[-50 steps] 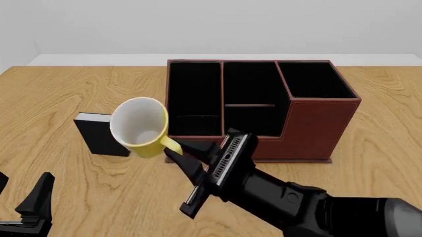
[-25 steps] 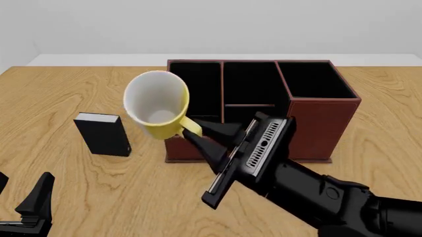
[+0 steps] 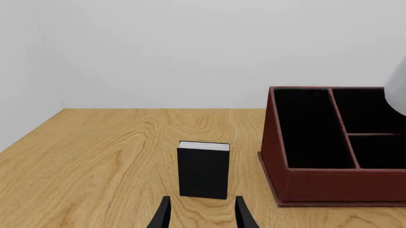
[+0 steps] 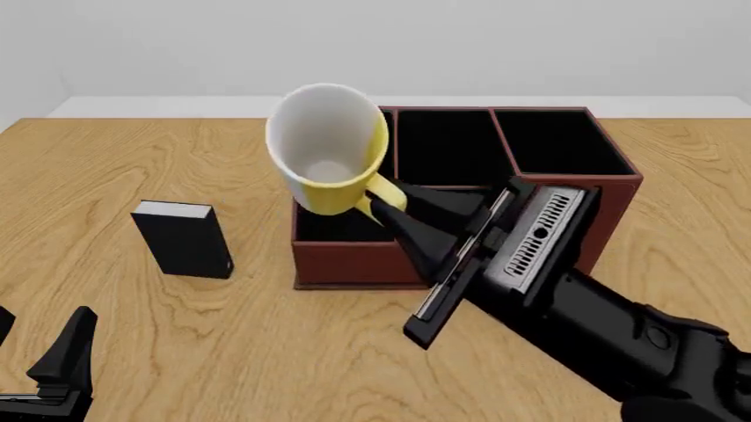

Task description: Pick up the yellow and white mug and place it to the right of the caddy.

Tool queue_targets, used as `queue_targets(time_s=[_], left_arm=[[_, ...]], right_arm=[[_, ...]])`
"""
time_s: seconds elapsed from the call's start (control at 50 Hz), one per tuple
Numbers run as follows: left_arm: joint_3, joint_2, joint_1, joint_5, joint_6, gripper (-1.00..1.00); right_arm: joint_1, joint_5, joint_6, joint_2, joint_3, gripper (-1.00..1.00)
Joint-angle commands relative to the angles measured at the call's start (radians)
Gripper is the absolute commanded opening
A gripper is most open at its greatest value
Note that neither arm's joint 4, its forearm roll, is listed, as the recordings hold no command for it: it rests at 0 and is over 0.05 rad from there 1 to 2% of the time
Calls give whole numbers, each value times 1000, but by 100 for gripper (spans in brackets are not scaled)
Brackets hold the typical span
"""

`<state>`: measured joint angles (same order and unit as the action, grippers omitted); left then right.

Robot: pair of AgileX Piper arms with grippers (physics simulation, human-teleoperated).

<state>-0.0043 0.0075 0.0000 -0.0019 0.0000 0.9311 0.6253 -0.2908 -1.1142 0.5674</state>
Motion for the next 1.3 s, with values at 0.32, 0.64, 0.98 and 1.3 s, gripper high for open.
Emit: queue_targets(time_s=[0.32, 0.64, 0.98, 1.3], left_arm=[[0, 0, 0, 0, 0, 100], [0, 0, 0, 0, 0, 100], [0, 0, 0, 0, 0, 100], [0, 0, 0, 0, 0, 100]], right_arm=[[-86, -60, 31, 109, 3, -100], [-172, -94, 60, 166, 0, -100], [-246, -102, 61, 179, -3, -100], [-319, -111, 69, 178, 5, -100]])
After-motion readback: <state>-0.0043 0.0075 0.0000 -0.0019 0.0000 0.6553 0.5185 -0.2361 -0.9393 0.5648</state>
